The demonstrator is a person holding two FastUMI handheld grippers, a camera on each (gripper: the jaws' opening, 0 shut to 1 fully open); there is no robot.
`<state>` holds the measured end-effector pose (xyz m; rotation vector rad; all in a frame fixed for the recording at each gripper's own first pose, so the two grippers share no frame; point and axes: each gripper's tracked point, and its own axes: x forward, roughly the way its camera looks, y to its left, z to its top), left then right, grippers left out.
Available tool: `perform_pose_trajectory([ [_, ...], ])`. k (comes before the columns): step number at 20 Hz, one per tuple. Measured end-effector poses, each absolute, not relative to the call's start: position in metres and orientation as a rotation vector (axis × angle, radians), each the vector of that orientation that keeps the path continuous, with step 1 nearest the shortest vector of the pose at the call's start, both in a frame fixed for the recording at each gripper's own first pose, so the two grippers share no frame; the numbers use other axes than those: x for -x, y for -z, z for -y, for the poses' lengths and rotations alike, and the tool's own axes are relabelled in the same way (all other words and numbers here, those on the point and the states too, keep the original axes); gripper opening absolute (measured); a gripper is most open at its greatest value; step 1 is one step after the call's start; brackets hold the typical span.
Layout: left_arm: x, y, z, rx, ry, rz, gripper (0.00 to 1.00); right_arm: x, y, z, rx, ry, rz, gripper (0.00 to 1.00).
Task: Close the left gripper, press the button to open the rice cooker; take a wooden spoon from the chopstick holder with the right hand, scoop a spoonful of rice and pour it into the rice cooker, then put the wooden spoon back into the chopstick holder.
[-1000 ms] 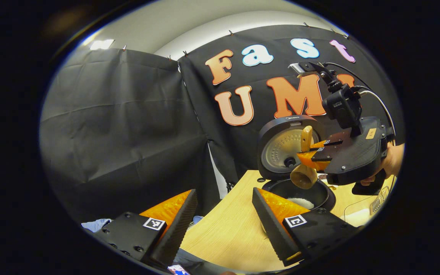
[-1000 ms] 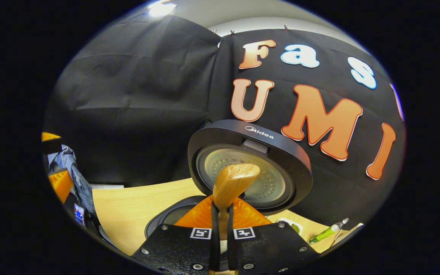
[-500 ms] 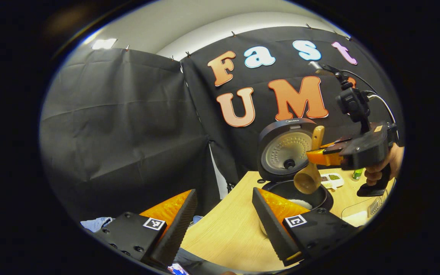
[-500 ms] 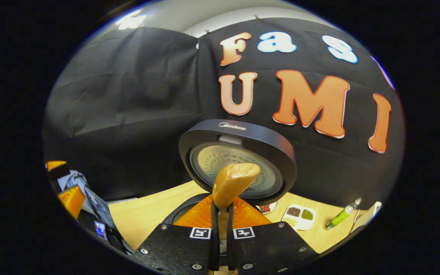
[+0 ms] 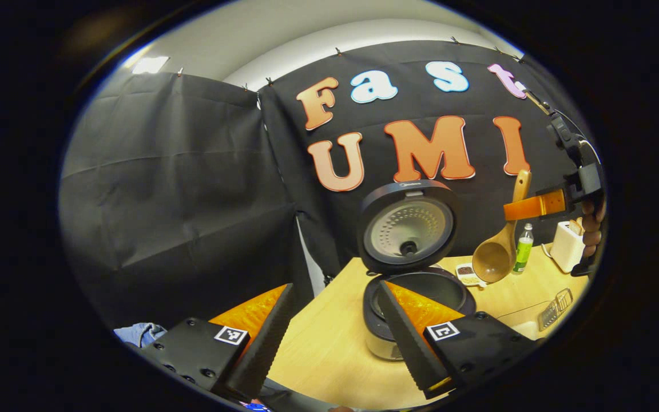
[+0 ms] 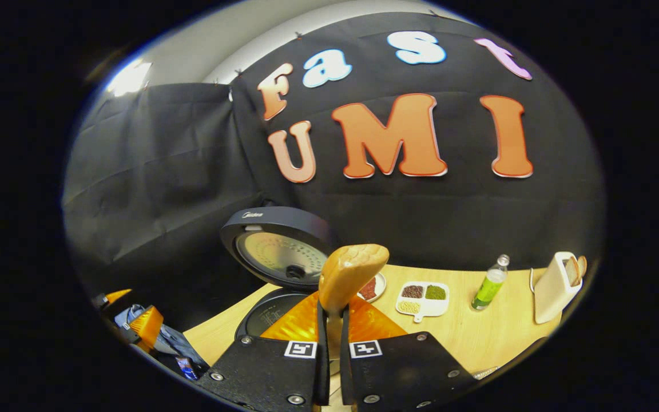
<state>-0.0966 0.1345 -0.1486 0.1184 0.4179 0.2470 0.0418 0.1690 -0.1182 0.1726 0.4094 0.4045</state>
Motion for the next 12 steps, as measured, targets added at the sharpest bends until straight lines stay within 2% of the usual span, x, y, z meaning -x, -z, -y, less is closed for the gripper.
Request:
perform_pose_trajectory([
  [4,0.09,0.15,-0.095,-0.115,-0.177,-0.422,0.89,-0.024,0.116,-0.103,-0.224,-0.3,-0.413,0.07],
  [6,0.084,0.153,-0.074,-0.11,-0.134,-0.43,0.98,-0.016,0.126,-0.067,-0.23,-0.229,-0.429,0.07],
  [10,0.07,0.152,-0.037,-0.117,-0.056,-0.426,0.98,-0.001,0.145,0.006,-0.265,-0.088,-0.457,0.07],
  [11,0.067,0.153,-0.029,-0.114,-0.039,-0.427,0.93,0.005,0.15,0.021,-0.27,-0.055,-0.463,0.07],
  [12,0.063,0.155,-0.022,-0.105,-0.021,-0.432,0.98,0.01,0.155,0.037,-0.275,-0.023,-0.468,0.07],
])
